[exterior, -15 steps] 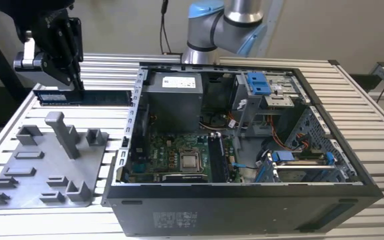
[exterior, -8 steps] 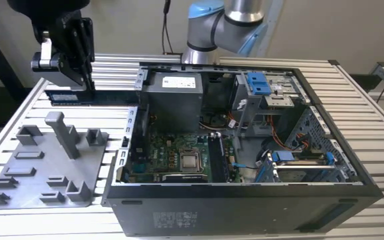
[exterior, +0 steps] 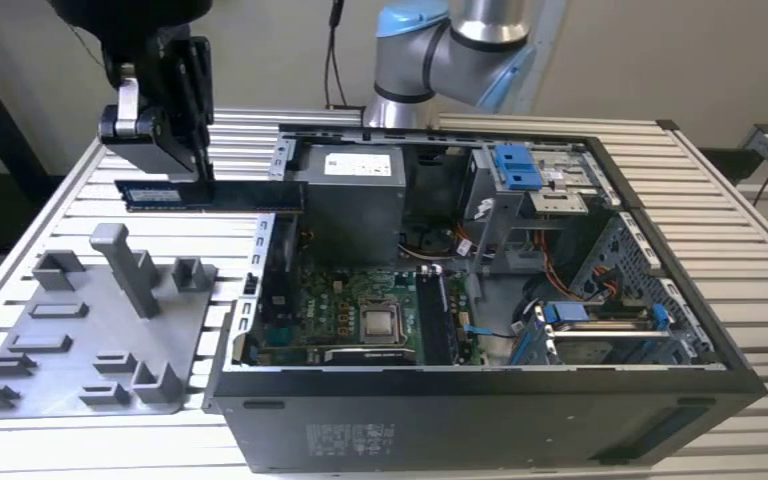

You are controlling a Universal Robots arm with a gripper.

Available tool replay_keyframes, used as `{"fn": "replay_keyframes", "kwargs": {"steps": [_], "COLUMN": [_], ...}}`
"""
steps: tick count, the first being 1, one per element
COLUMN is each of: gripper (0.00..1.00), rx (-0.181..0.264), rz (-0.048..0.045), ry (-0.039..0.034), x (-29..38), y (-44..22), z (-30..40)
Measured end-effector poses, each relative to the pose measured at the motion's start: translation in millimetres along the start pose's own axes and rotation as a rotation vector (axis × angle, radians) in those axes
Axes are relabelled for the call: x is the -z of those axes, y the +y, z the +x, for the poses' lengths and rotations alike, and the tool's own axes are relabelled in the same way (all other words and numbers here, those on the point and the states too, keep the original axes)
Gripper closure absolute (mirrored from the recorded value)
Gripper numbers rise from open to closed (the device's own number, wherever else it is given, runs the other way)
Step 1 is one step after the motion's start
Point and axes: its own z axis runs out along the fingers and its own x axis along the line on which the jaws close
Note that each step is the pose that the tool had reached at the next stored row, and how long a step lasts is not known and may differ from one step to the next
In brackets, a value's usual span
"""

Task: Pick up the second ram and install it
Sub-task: 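Pick up the second ram and move it above second insertion slot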

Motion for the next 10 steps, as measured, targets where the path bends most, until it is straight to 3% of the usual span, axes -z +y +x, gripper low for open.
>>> {"fn": "replay_keyframes", "kwargs": {"steps": [10], "gripper": [0.86], "rx": [0.0], "rz": [-0.0001], "ry": [0.0], "x": [-0.5], "y": [-21.2], "z": [0.3]}}
